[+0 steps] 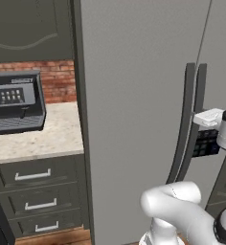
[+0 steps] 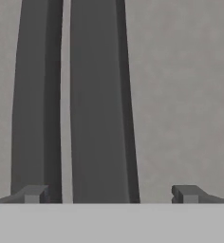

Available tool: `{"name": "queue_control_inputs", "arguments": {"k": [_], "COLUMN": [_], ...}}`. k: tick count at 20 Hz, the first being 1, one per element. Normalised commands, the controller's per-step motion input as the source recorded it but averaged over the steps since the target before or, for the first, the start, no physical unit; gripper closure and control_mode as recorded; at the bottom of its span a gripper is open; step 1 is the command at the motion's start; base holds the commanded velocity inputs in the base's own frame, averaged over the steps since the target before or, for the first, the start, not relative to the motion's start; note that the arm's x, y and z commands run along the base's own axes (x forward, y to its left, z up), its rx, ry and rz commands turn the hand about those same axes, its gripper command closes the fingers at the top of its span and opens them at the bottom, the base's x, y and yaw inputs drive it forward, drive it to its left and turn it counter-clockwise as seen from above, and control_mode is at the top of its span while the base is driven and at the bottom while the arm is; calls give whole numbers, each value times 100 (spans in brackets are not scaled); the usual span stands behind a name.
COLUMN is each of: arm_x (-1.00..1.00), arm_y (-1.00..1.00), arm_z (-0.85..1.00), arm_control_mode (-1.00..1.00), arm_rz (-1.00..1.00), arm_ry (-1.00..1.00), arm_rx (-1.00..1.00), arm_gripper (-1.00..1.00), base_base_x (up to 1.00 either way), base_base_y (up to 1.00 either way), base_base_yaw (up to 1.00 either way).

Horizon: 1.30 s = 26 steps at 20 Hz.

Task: Open the freezer door, pick up the ice cube tray from the freezer, and place it on the dining counter.

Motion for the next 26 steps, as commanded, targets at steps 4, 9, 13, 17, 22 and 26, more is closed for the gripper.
{"name": "queue_control_inputs", "arguments": {"k": [4, 9, 13, 17, 22, 26], "arm_x": [9, 6, 0, 0, -20, -66], "arm_y": [17, 12, 0, 0, -8, -28], "arm_z": [-4, -1, 0, 0, 0, 0], "arm_control_mode": [-100, -100, -100, -100, -100, -100], "arm_rz": [0, 0, 0, 0, 0, 0], "arm_ry": [0, 0, 0, 0, 0, 0], "arm_rx": [0, 0, 0, 0, 0, 0], "arm_gripper": [-100, 100, 100, 100, 100, 100], "base_base_x": [0, 0, 0, 0, 0, 0], "base_base_y": [0, 0, 0, 0, 0, 0], "base_base_yaw": [0, 0, 0, 0, 0, 0]}}
